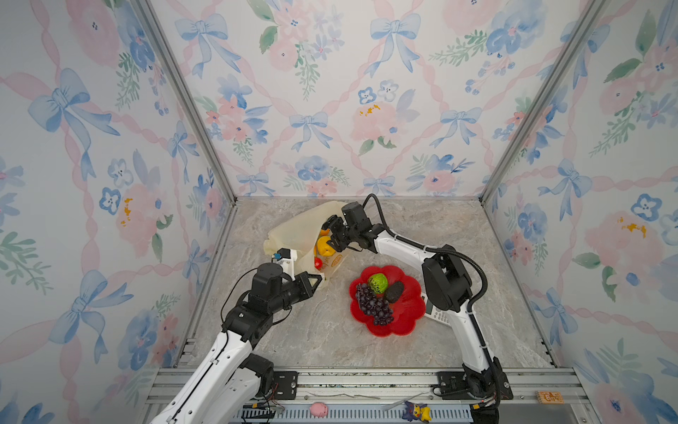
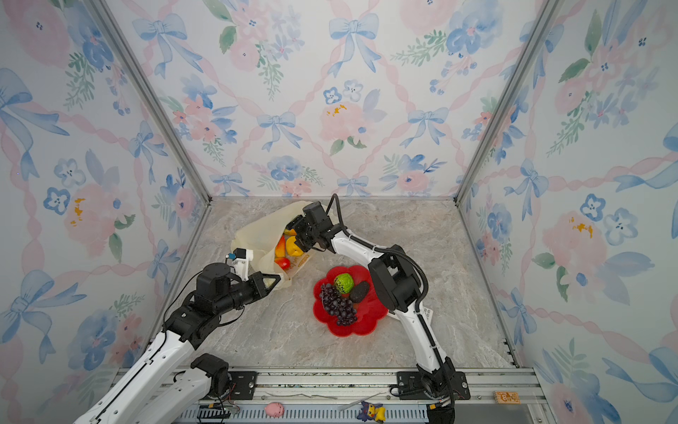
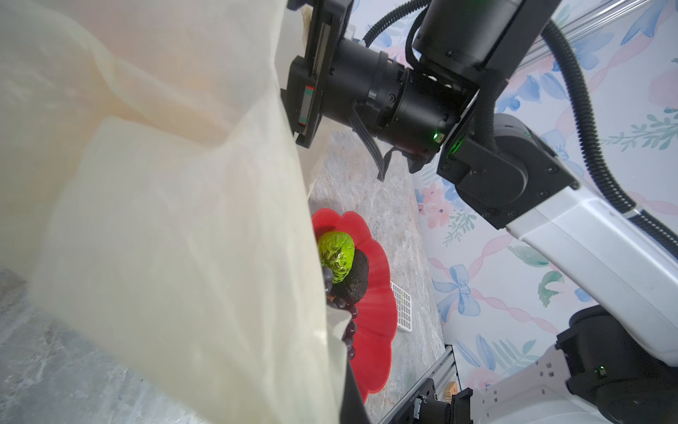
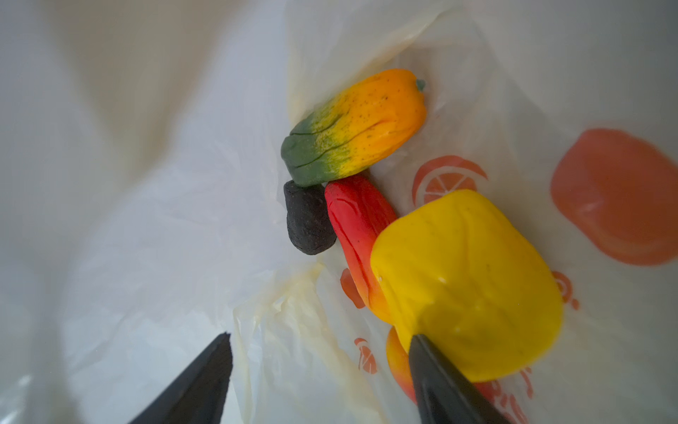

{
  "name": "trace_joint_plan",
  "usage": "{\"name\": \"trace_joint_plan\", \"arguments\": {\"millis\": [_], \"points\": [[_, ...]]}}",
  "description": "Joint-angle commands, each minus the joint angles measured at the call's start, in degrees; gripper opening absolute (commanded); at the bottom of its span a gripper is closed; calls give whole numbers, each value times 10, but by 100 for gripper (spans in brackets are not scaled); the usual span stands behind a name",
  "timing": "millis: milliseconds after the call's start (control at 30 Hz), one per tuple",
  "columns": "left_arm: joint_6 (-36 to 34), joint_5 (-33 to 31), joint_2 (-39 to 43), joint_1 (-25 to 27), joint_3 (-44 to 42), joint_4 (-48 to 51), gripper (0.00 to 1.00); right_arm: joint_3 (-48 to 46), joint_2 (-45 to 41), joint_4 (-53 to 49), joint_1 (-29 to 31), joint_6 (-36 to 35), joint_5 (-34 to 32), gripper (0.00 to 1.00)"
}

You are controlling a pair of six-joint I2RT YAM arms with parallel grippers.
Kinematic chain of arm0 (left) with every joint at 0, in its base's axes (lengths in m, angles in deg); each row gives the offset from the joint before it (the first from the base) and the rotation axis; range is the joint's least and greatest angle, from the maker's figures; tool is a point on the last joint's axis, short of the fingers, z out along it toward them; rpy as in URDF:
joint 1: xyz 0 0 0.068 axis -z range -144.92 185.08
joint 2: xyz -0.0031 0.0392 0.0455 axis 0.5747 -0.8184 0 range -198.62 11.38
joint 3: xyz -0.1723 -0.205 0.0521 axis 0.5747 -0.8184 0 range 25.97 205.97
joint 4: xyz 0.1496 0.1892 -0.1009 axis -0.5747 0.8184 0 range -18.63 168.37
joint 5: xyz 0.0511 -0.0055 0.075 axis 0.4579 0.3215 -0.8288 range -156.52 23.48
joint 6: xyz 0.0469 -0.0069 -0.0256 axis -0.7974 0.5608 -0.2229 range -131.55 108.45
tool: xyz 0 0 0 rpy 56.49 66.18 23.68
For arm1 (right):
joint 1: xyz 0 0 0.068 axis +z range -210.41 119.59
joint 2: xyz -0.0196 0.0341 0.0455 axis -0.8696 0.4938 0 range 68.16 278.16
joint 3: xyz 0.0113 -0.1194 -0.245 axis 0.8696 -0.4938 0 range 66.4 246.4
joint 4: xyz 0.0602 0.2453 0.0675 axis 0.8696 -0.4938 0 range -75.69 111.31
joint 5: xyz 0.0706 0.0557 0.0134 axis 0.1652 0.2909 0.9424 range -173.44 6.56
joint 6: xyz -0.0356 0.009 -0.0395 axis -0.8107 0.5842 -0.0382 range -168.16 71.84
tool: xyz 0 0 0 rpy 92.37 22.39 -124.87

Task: Place the fruits into the plastic bag
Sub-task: 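Withdraw the right gripper upward out of the bag, then move the right gripper over the bowl and lower onto the dark avocado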

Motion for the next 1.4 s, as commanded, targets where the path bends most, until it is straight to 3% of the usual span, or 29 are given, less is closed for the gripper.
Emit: {"name": "trace_joint_plan", "arguments": {"millis": [0, 233, 300, 333, 633, 833, 933, 1033, 1133, 1233, 1300, 1367], "points": [[22, -13, 6, -5, 0, 9, 0, -23, -51, -24, 0, -19, 30, 79], [61, -40, -12, -5, 2, 13, 0, -56, -99, -83, -21, -70, 123, 84], [65, -42, -20, -5, 6, 19, 0, -45, -107, -124, -26, -102, 148, 90], [67, -41, -24, -6, 10, 25, 0, -37, -108, -146, -29, -119, 163, 99], [49, -45, -43, -12, 54, 45, 0, 21, -147, -346, -26, -265, 209, 96], [27, -3, -68, -21, 80, 48, 0, -8, -236, -429, 8, -295, 163, 96], [19, 19, -66, -22, 86, 48, 0, -47, -301, -457, 34, -298, 103, 96], [8, 31, -59, -26, 88, 48, 0, -51, -357, -534, 51, -326, 7, 96], [-3, 40, -61, -31, 88, 47, 0, -44, -416, -633, 56, -368, -137, 96], [-16, 45, -74, -32, 88, 52, 0, -86, -493, -674, 28, -389, -256, 96], [-7, 40, -78, -32, 88, 58, 0, -169, -561, -638, -45, -380, -228, 96], [5, 31, -73, -32, 87, 58, 0, -273, -628, -558, -139, -376, -138, 96]]}}
